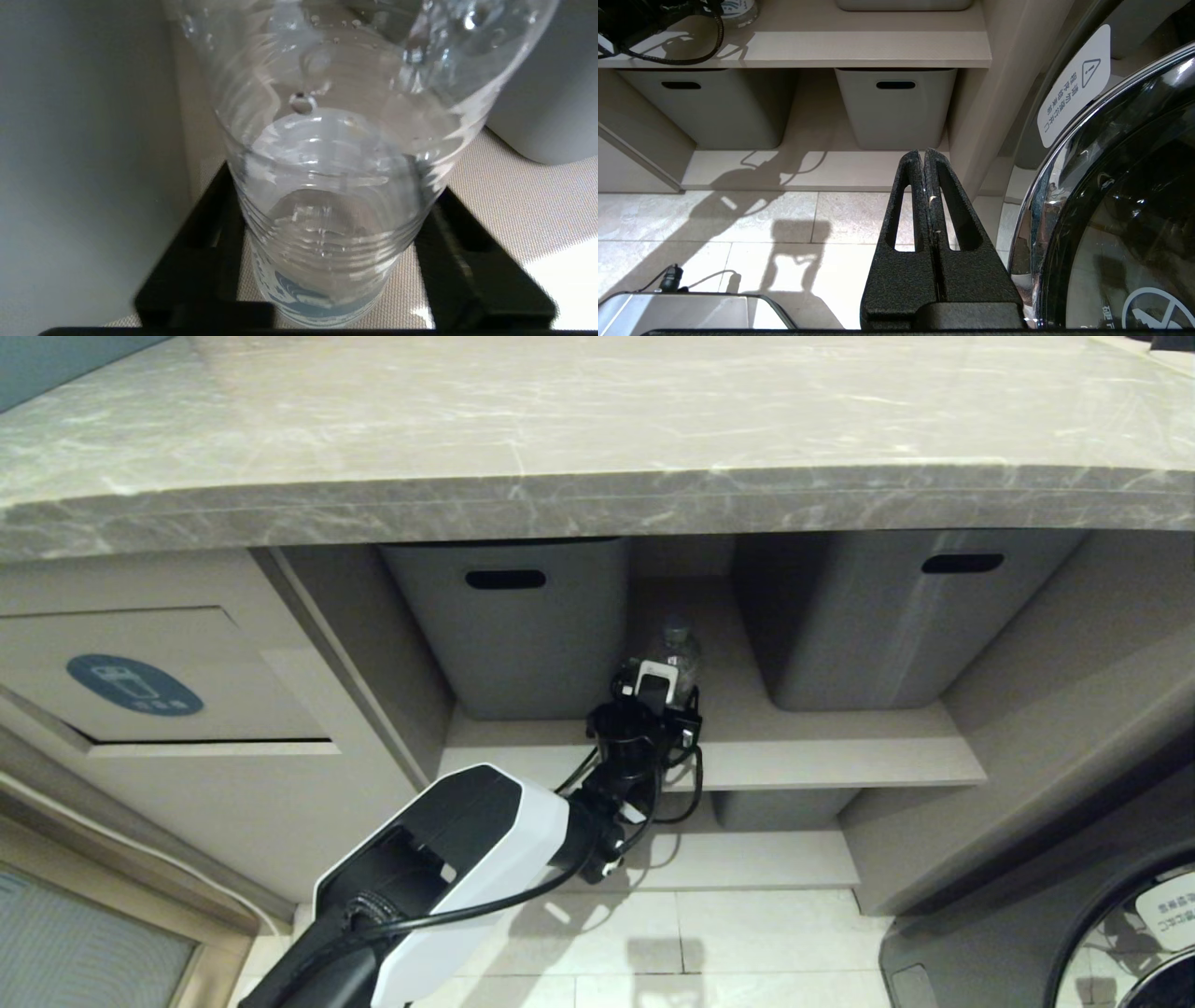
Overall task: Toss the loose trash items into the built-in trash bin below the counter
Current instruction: Pick up the garbage
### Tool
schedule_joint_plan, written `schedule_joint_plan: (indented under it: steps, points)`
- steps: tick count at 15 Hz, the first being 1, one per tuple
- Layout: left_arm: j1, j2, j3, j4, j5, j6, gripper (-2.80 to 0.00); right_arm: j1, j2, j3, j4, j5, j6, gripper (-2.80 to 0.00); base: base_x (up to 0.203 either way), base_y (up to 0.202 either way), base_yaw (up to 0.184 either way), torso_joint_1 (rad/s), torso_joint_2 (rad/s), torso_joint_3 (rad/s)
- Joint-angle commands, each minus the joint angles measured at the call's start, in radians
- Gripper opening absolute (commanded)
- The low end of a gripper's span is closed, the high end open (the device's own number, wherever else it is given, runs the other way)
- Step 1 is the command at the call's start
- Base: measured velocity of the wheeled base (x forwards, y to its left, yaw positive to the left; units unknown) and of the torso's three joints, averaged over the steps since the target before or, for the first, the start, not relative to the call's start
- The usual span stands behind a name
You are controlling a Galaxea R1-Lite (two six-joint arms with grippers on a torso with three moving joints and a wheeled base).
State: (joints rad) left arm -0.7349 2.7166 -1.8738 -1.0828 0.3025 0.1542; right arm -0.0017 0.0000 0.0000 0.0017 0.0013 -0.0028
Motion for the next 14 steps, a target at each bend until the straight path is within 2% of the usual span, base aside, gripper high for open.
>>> schedule_joint_plan:
  steps: [1,5,7,10,14]
  points:
    - [0.000,0.006,-0.002,-0.005,0.007,0.001,-2.80,0.000,0.000,0.000,0.000,0.000,0.000,-2.80,0.000,0.000,0.000,0.000,0.00,0.000]
    - [-0.019,-0.025,0.014,-0.015,0.013,-0.006,-2.80,0.000,0.000,0.000,0.000,0.000,0.000,-2.80,0.000,0.000,0.000,0.000,0.00,0.000]
    - [-0.051,-0.090,0.103,-0.016,0.027,-0.036,-2.80,0.000,0.000,0.000,0.000,0.000,0.000,-2.80,0.000,0.000,0.000,0.000,0.00,0.000]
    - [-0.098,-0.254,0.402,-0.038,0.057,-0.074,-2.80,0.000,0.000,0.000,0.000,0.000,0.000,-2.80,0.000,0.000,0.000,0.000,0.00,0.000]
    - [-0.133,-0.665,0.947,-0.048,0.070,-0.120,-2.80,0.000,0.000,0.000,0.000,0.000,0.000,-2.80,0.000,0.000,0.000,0.000,0.00,0.000]
